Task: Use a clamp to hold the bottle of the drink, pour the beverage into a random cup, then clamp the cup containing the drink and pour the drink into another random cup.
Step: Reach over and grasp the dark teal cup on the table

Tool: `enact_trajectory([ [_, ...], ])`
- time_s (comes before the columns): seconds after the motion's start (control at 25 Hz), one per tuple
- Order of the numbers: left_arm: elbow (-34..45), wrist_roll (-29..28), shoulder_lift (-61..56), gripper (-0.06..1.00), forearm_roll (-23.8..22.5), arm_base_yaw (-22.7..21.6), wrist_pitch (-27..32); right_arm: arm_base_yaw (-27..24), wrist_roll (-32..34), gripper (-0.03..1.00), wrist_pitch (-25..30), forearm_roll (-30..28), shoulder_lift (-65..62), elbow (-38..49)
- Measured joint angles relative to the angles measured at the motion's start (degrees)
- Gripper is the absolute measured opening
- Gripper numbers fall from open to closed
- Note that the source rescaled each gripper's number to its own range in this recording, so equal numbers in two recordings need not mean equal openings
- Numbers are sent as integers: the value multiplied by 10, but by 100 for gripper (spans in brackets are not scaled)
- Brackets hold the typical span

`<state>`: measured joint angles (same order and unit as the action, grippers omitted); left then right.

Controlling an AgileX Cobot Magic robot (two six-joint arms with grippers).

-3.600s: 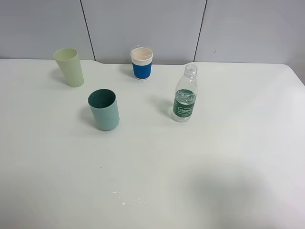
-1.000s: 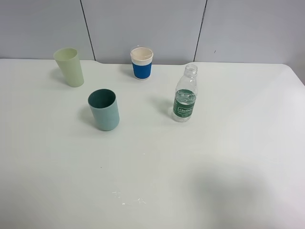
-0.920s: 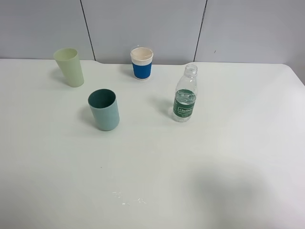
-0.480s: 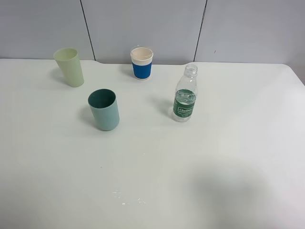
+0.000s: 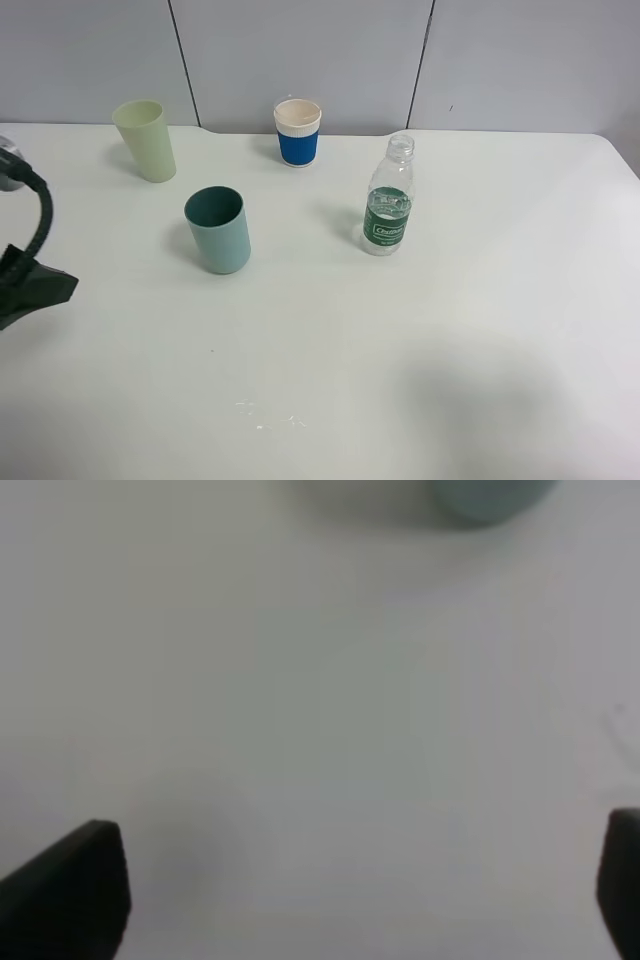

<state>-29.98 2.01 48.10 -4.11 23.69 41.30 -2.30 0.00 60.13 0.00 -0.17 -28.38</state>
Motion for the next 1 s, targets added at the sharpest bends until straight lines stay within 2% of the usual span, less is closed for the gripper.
enact_trajectory([
  [0.16,0,-1,50,81,0,53,-20,0,0,100,0,0,0,0],
  [0.32,12,-2,106,81,9,71,-69,0,0,100,0,0,0,0],
  [0.44,36,-2,147,81,50,72,-144,0,0,100,0,0,0,0],
  [0.6,45,-3,192,81,106,72,-210,0,0,100,0,0,0,0],
  [0.76,48,-4,241,81,112,72,-287,0,0,100,0,0,0,0],
  [1.0,93,-9,309,80,115,72,-464,0,0,100,0,0,0,0],
])
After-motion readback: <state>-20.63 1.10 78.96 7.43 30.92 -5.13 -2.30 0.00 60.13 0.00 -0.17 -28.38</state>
